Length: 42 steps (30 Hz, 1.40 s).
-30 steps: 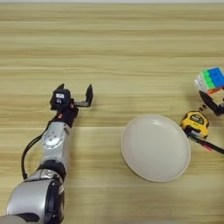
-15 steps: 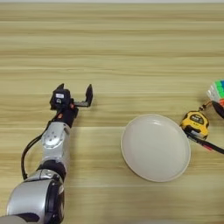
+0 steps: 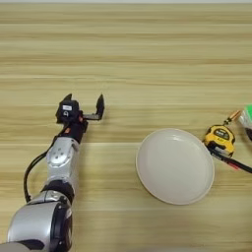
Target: Move the objects on the table
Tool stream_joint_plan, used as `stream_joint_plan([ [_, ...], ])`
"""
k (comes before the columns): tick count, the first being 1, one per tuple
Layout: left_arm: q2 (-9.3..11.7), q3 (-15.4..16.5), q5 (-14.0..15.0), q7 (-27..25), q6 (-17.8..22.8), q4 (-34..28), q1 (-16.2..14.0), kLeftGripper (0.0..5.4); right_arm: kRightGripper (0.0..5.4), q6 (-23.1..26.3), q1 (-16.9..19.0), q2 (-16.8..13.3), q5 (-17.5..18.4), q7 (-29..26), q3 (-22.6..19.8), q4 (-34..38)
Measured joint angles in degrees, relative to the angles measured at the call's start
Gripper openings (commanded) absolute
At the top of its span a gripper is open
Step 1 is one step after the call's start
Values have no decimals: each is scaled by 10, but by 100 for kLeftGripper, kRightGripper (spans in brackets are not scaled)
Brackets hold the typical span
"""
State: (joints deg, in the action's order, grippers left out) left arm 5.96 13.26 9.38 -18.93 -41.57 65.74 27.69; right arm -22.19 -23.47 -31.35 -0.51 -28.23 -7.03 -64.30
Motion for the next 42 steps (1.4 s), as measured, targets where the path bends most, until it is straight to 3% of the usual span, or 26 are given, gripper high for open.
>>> stream_joint_plan([
  [13,0,0,0,0,-2,0,0,540,338,0,-2,-1,-17,6,10,-38],
  [14,0,0,0,0,-2,0,0,540,374,1,-2,-1,-18,6,11,-40],
  [29,-2,-1,0,2,-3,0,0,540,535,0,-4,-1,-18,6,7,-48],
  [42,-5,-3,-2,7,-15,0,-1,540,538,-47,-20,-1,20,15,-32,-28],
])
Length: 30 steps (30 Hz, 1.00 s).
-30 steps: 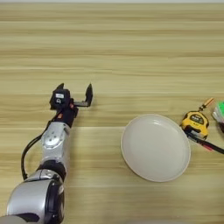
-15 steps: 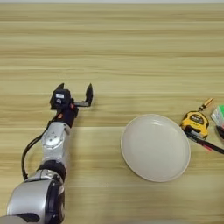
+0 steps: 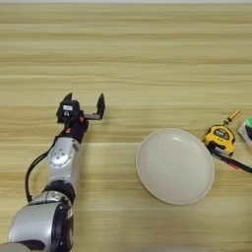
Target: Move the objects on the table
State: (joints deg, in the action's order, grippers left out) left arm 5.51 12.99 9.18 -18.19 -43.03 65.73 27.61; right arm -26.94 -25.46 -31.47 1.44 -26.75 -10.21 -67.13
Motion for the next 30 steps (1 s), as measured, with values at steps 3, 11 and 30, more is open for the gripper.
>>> stream_joint_plan([
  [3,-1,-1,0,1,0,0,0,540,538,-14,-1,0,11,-2,-10,12],
  [11,-2,-4,-1,3,-1,0,0,540,538,-84,-2,11,82,-60,-42,88],
  [30,-3,-14,-14,16,-1,-1,0,540,538,-73,60,66,170,-148,-41,305],
])
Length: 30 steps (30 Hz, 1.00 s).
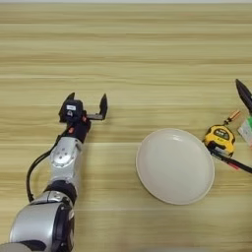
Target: Move the objects on the table
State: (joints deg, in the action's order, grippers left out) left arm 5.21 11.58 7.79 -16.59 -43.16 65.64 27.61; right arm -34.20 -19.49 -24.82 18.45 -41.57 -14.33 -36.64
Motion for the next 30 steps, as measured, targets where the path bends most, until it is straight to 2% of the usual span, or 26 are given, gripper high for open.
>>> stream_joint_plan([
  [11,0,0,-3,2,0,0,0,540,538,24,39,32,10,-18,27,64],
  [19,0,0,-5,3,-1,0,0,540,538,37,60,42,12,-29,44,89],
  [30,0,0,-6,6,-1,-2,0,540,538,38,63,42,11,-24,45,93],
])
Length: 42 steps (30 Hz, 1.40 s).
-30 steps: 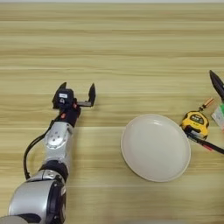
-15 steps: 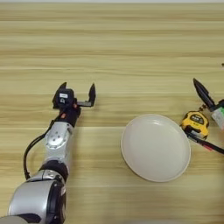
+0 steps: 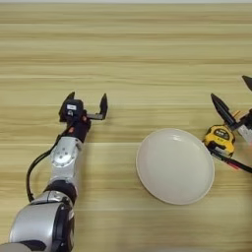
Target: Move the objects on the table
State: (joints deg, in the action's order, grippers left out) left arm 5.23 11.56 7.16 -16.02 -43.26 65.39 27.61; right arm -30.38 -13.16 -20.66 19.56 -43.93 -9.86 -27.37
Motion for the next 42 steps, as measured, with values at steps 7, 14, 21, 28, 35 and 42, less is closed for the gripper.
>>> stream_joint_plan([
  [7,0,0,-1,2,0,0,0,540,538,1,-3,-34,-22,31,-22,-56],
  [14,0,0,-1,2,-2,0,0,540,538,23,-36,-65,-73,94,-32,-170],
  [21,1,0,-1,3,-2,1,0,540,538,51,-59,-69,-112,135,-24,-249],
  [28,1,0,-1,3,-2,2,0,540,538,64,-69,-80,-129,148,-18,-293],
  [35,1,0,-1,3,-2,3,1,540,538,72,-82,-86,-136,149,-18,-325],
  [42,1,0,-1,3,-2,3,1,540,538,75,-83,-88,-136,144,-19,-343],
])
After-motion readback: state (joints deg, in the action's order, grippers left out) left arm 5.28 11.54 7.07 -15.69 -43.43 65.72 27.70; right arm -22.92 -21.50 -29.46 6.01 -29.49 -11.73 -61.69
